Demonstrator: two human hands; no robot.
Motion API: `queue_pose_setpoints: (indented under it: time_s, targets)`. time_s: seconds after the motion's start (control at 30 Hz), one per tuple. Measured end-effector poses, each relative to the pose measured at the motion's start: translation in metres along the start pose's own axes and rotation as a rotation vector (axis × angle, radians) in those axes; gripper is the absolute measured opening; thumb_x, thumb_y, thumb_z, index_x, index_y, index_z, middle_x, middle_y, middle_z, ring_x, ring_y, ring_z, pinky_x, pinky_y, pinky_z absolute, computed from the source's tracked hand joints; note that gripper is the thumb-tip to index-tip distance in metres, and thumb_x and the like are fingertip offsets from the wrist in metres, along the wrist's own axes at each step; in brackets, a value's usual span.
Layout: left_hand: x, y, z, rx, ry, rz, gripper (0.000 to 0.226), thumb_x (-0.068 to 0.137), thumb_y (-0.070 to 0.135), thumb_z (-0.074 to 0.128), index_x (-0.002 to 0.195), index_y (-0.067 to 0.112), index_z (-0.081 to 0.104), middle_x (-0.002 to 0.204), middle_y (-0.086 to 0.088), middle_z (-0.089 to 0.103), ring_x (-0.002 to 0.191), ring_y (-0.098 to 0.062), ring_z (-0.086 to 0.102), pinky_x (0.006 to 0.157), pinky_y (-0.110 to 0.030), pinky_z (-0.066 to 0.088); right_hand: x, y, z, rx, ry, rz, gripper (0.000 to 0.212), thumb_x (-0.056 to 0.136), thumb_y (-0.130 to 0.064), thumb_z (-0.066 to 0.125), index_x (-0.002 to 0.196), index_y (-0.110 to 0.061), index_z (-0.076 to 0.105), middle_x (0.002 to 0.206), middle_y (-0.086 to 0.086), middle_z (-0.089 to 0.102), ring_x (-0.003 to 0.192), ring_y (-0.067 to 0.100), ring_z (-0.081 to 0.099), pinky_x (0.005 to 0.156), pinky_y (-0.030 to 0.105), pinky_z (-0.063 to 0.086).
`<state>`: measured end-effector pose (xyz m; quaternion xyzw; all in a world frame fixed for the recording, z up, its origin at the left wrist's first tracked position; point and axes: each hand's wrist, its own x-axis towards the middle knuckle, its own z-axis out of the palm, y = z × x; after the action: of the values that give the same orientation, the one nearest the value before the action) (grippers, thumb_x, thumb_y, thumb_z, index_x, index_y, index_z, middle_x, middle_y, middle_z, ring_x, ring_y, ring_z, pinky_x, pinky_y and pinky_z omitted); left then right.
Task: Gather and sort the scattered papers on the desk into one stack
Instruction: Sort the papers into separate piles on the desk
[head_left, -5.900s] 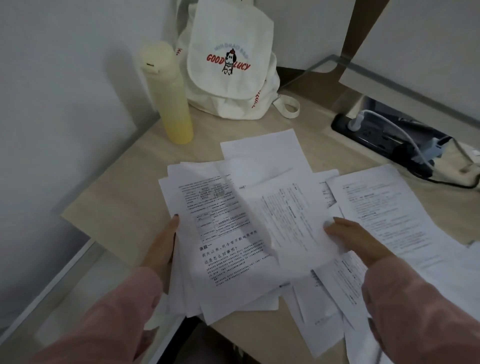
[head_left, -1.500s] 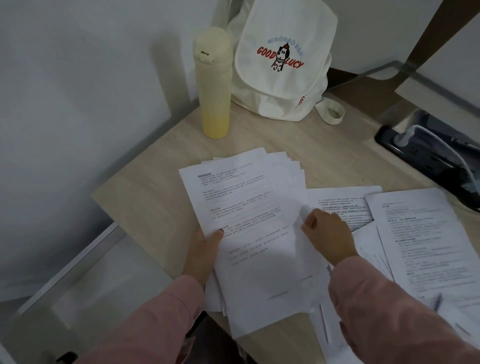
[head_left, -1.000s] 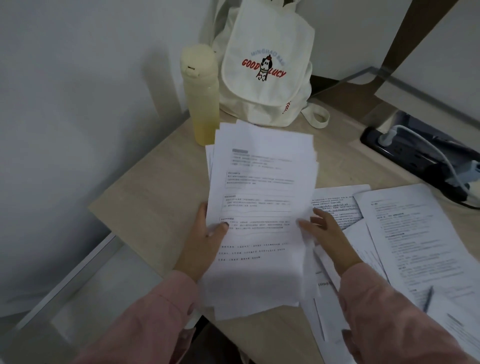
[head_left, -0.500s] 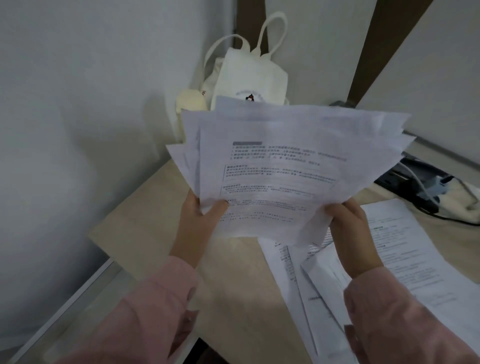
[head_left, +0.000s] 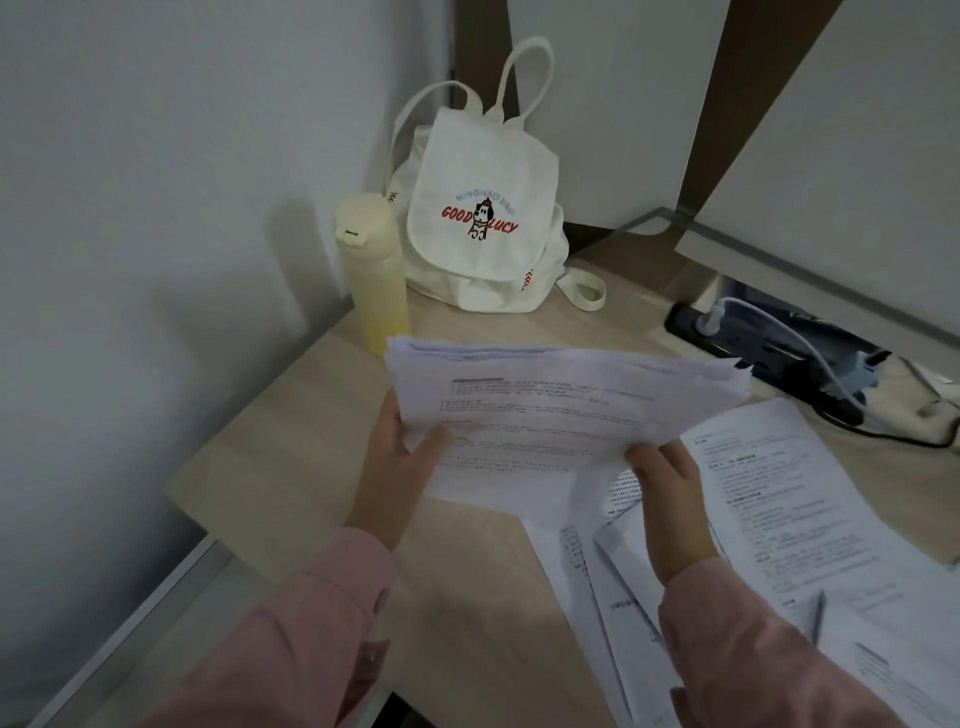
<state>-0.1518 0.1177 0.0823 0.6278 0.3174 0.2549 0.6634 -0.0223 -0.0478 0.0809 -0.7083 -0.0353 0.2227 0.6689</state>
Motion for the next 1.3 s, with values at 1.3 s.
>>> queue_pose_setpoints:
  time_s: [1.3]
  targets:
    - [-0.122, -0.047, 0.226, 0.276, -0.655, -0.438, 0.019, 0.095, 0.02, 0.044, 0.1, 0.032, 0.058, 0.104, 0.008, 0.066, 0.095, -0.008, 0.063, 0.083, -0.026, 0.052, -0.097, 0.082, -0.263, -0.135, 0.523, 0.455, 0.014, 0.085, -0.007, 0.048, 0.093, -0.007, 0.059, 0.081, 0.012, 0.06, 0.074, 0.027, 0.055, 0.071, 0.037, 0.046]
